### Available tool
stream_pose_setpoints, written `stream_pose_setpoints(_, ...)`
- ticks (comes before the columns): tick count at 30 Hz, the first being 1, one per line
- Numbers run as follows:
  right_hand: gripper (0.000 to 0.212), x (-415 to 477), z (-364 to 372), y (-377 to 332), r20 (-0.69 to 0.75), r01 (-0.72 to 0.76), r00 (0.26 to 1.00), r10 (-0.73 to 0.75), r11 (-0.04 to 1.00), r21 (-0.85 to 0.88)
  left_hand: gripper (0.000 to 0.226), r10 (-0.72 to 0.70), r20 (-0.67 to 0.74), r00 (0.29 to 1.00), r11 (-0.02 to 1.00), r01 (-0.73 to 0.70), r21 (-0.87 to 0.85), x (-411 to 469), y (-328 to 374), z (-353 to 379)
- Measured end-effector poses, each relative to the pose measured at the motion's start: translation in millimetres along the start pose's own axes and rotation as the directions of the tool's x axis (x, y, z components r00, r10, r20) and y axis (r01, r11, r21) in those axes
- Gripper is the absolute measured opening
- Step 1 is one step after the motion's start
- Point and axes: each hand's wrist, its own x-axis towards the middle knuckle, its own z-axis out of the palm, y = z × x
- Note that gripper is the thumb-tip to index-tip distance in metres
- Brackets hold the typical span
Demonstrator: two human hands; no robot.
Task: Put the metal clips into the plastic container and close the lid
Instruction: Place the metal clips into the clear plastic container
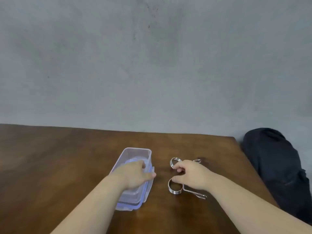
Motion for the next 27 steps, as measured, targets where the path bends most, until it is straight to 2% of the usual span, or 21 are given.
stream_pose_setpoints(2,0.06,1.9,10.2,-2.5,0.027,0.008,1.0,-0.002,0.97,-0.244,0.066,-0.008,0.016,1.0,0.996,0.007,0.086,-6.8,-1.7,9.5)
stream_pose_setpoints(5,0.067,2.8,26.5,-4.7,0.067,0.023,0.998,0.006,0.909,-0.417,0.051,0.015,-0.026,1.0,0.986,-0.01,0.169,-17.9,-4.2,23.3)
stream_pose_setpoints(9,0.063,4.0,38.9,-1.3,0.069,0.021,0.998,0.014,0.877,-0.48,0.045,0.014,-0.089,0.996,0.957,0.013,0.289,-19.4,-9.1,31.2)
stream_pose_setpoints(14,0.061,0.4,45.3,2.7,0.071,-0.006,0.997,0.044,0.88,-0.475,0.032,0.033,-0.084,0.996,0.911,0.005,0.413,-26.4,-13.7,41.2)
stream_pose_setpoints(17,0.056,-2.7,42.9,3.7,0.085,-0.024,0.994,0.074,0.877,-0.479,0.04,0.046,-0.067,0.997,0.873,-0.008,0.488,-29.7,-16.8,45.8)
stream_pose_setpoints(20,0.056,-5.4,36.3,7.2,0.072,-0.068,0.992,0.107,0.908,-0.413,0.056,0.072,-0.031,0.997,0.845,-0.045,0.533,-35.5,-16.2,44.8)
stream_pose_setpoints(23,0.066,-11.5,20.6,10.1,0.049,-0.144,0.986,0.16,0.959,-0.244,0.058,0.109,-0.007,0.994,0.834,-0.087,0.545,-42.7,-14.4,41.9)
stream_pose_setpoints(27,0.053,-20.7,-4.3,13.6,0.001,-0.154,0.988,0.154,0.987,0.041,0.065,0.126,0.022,0.992,0.851,-0.119,0.512,-51.6,-15.3,42.2)
